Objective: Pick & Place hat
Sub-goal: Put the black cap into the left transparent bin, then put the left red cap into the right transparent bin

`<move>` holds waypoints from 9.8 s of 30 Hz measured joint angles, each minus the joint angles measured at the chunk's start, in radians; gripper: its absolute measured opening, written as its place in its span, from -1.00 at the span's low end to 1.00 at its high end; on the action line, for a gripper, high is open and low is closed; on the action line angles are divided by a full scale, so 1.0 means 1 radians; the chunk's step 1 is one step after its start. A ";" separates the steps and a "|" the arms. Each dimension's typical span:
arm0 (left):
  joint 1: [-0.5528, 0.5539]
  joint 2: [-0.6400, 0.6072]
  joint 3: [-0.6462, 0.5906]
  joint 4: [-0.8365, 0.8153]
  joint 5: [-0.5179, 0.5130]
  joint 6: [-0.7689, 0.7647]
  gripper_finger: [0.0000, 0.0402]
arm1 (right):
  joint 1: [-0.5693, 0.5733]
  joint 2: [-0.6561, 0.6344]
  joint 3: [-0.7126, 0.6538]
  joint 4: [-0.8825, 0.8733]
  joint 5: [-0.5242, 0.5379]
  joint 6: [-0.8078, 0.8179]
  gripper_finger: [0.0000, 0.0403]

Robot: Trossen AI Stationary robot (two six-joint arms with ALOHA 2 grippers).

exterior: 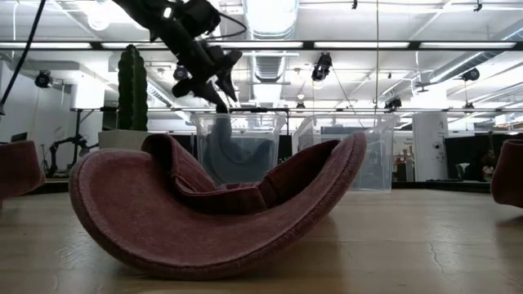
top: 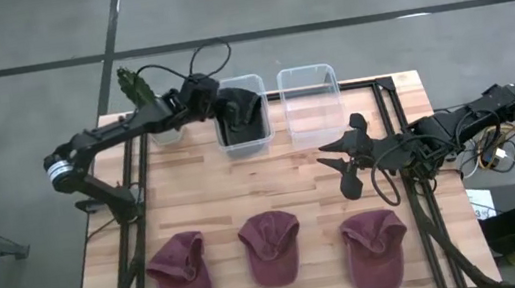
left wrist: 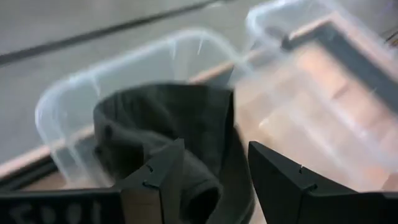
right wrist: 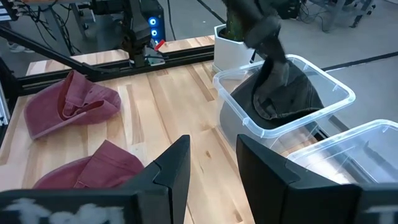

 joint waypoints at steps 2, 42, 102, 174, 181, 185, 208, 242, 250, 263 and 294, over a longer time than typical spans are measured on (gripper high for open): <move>0.000 0.007 -0.014 -0.037 0.004 -0.012 -0.15 | 0.000 0.000 0.000 0.000 0.000 -0.008 -0.39; -0.552 -0.472 -0.018 -0.454 0.034 -0.530 -0.15 | 0.000 0.000 0.000 -0.001 0.000 -0.021 -0.39; -1.457 0.015 -0.028 -0.853 0.473 -1.897 -0.15 | 0.000 0.000 0.000 -0.002 -0.002 -0.063 -0.39; -1.418 0.030 -0.263 -0.387 0.000 -1.770 -0.15 | 0.000 0.000 0.000 0.001 -0.059 -0.028 -0.39; -1.418 0.030 -0.263 -0.386 0.001 -1.736 -0.15 | 0.000 0.000 0.000 0.001 -0.059 -0.025 -0.39; -1.418 0.030 -0.263 -0.354 0.001 -1.677 -0.15 | 0.000 0.000 0.000 0.001 -0.060 -0.021 -0.39; -1.419 0.031 -0.263 -0.326 0.004 -1.601 -0.16 | 0.000 0.000 0.000 0.001 -0.060 -0.021 -0.39; -1.419 0.030 -0.242 -0.382 0.043 -1.700 -0.96 | 0.000 0.000 0.000 -0.001 -0.061 -0.047 -0.39; -1.419 0.003 -0.163 -0.553 0.068 -1.700 -0.97 | 0.000 0.000 0.000 -0.001 -0.061 -0.051 -0.39; -1.419 -0.083 -0.116 -0.740 0.052 -1.754 -0.97 | 0.000 0.000 0.000 -0.001 -0.061 -0.047 -0.39; -1.355 -0.125 0.192 -1.066 -0.271 -1.733 -0.97 | 0.000 0.000 -0.020 0.002 -0.061 0.100 -0.39</move>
